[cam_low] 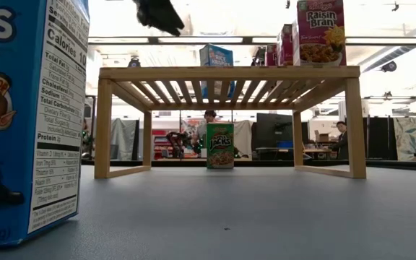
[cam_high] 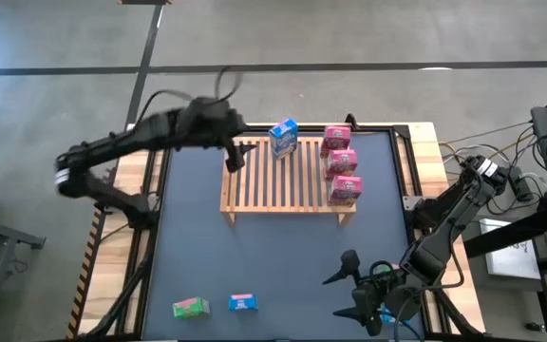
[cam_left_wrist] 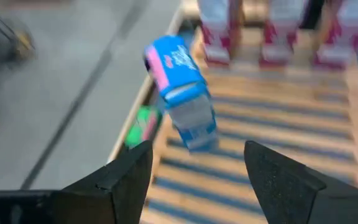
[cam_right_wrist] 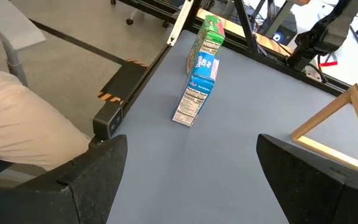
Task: Stack cereal on shelf
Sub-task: Put the top left blue cereal box on the shelf
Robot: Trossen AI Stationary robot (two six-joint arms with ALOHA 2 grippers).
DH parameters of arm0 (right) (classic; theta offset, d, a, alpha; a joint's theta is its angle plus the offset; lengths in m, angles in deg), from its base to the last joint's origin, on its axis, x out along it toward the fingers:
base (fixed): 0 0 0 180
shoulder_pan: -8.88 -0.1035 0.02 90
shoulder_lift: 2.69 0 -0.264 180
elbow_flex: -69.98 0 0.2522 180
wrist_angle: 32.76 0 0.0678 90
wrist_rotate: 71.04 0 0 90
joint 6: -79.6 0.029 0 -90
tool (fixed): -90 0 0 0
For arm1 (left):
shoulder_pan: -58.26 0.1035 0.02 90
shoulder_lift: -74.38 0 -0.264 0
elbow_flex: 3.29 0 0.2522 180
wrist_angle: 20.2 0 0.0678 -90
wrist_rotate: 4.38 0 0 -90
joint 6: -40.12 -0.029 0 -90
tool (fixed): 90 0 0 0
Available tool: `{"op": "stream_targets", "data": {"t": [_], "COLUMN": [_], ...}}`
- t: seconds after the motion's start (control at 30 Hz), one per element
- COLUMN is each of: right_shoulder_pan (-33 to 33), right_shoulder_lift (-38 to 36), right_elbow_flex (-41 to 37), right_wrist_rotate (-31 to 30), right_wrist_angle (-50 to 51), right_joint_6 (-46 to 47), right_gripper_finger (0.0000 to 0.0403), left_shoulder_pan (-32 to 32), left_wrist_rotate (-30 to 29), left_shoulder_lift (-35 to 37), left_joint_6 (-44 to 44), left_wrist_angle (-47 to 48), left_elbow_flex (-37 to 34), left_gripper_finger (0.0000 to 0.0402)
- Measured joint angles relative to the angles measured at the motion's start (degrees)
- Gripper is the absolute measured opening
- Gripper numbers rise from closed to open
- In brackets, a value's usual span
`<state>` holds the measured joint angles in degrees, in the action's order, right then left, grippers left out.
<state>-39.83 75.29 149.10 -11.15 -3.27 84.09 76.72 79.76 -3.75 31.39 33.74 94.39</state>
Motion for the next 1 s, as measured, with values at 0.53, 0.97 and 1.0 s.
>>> {"op": "stream_targets", "data": {"t": [0.53,0.97,1.0], "right_shoulder_pan": [0.09,0.26,0.26], "right_shoulder_lift": [0.0,0.0,0.0], "right_elbow_flex": [0.0,0.0,0.0], "right_wrist_rotate": [-0.09,-0.04,-0.04], "right_wrist_angle": [-0.15,-0.17,-0.17], "right_joint_6": [-2.56,-0.99,-0.73], "right_gripper_finger": [0.0348,0.0348,0.0348], "left_shoulder_pan": [0.06,0.06,0.06], "left_wrist_rotate": [0.95,-0.28,-1.59], "left_shoulder_lift": [8.82,-7.88,-8.87], "left_joint_6": [9.96,10.1,10.3], "left_wrist_angle": [-64.65,-46.41,-44.77], "left_elbow_flex": [-44.96,-25.28,-24.0], "left_gripper_finger": [0.0267,0.0384,0.0385]}}
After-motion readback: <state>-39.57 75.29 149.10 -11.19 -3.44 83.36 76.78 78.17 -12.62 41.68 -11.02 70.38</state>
